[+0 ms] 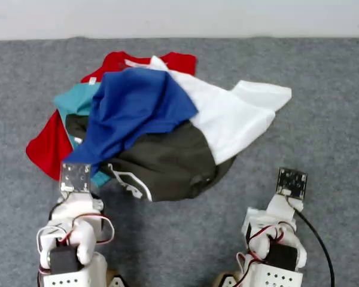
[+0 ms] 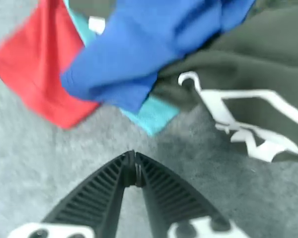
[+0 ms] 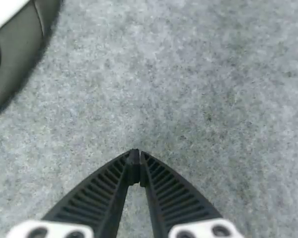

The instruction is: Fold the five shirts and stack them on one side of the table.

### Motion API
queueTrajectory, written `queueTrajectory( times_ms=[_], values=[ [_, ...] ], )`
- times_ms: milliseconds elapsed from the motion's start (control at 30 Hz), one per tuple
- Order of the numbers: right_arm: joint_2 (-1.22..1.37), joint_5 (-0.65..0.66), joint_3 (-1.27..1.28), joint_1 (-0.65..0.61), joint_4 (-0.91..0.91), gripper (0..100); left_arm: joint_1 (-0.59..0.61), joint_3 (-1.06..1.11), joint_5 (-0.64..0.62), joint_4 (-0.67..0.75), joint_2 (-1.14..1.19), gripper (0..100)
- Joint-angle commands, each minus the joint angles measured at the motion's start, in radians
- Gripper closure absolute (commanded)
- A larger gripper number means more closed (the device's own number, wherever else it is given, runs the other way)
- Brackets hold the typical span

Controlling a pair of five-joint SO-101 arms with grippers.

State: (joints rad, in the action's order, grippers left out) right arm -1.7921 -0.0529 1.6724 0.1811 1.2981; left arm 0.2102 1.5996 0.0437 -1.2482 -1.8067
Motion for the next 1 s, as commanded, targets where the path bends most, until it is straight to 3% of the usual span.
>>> queueTrajectory(
  times_ms=[0,200,567,733,967],
  values=[
    [-0.012,-0.008,0.012,0.015,0.004,98.7,0.005,-0.101,0.028,0.038,-0.009,99],
    [-0.012,-0.008,0.012,0.015,0.004,98.7,-0.003,-0.268,0.028,0.034,-0.005,99],
    [-0.012,-0.008,0.012,0.015,0.004,98.7,-0.195,-0.578,0.028,-0.106,0.038,99],
    [-0.012,-0.008,0.012,0.015,0.004,98.7,-0.195,-0.769,0.028,-0.118,0.348,99],
    [-0.012,-0.008,0.012,0.015,0.004,98.7,-0.196,-1.247,0.028,-0.354,0.898,99]
  ],
)
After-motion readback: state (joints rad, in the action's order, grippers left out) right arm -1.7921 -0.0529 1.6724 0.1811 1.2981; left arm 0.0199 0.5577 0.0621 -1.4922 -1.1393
